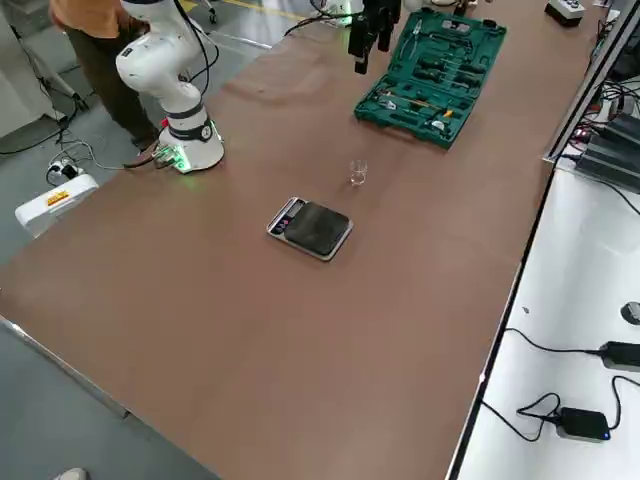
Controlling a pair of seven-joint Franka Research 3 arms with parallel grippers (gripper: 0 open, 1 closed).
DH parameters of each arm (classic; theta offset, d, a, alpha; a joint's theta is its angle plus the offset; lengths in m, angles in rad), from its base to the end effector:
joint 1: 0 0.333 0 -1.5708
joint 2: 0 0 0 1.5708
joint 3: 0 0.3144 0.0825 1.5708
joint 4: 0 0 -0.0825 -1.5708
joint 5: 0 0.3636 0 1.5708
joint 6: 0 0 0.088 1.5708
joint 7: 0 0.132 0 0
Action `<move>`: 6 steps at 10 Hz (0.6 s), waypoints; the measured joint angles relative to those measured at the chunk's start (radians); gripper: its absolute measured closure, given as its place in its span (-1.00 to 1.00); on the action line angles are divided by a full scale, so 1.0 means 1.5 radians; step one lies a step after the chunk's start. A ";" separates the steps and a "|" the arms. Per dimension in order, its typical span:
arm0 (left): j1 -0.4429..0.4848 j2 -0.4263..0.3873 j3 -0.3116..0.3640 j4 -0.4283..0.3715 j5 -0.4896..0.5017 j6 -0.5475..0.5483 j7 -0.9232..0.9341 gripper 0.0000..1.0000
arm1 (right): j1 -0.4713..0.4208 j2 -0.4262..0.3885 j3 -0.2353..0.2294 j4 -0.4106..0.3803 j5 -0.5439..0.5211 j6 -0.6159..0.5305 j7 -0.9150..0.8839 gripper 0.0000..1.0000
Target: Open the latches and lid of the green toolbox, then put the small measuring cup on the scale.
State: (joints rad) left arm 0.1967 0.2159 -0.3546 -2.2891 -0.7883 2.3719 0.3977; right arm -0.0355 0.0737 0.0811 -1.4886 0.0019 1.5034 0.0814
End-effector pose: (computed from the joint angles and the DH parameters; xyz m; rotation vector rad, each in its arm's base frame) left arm 0.4984 -0.1024 0.2500 2.5497 0.0842 -0.0816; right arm 0.5478 0.0236 0.5892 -3.1356 0.0561 0.0926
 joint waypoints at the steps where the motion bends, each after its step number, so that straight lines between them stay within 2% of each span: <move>1: 0.000 0.007 0.000 0.000 0.001 0.010 0.000 0.98 | -0.004 0.004 0.015 -0.008 0.000 0.000 0.011 -1.00; 3: 0.001 0.027 0.000 -0.002 0.002 0.033 0.000 0.98 | -0.004 0.011 0.047 -0.066 0.001 0.060 0.046 -1.00; 6: 0.009 0.046 0.001 -0.002 0.003 0.058 0.000 0.98 | 0.005 0.021 0.074 -0.206 0.006 0.193 0.100 -1.00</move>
State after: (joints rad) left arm 0.2104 0.2844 -0.3532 -2.2927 -0.7834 2.4583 0.3974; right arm -0.0275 0.1054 0.1928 -1.7972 0.0104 1.7931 0.2319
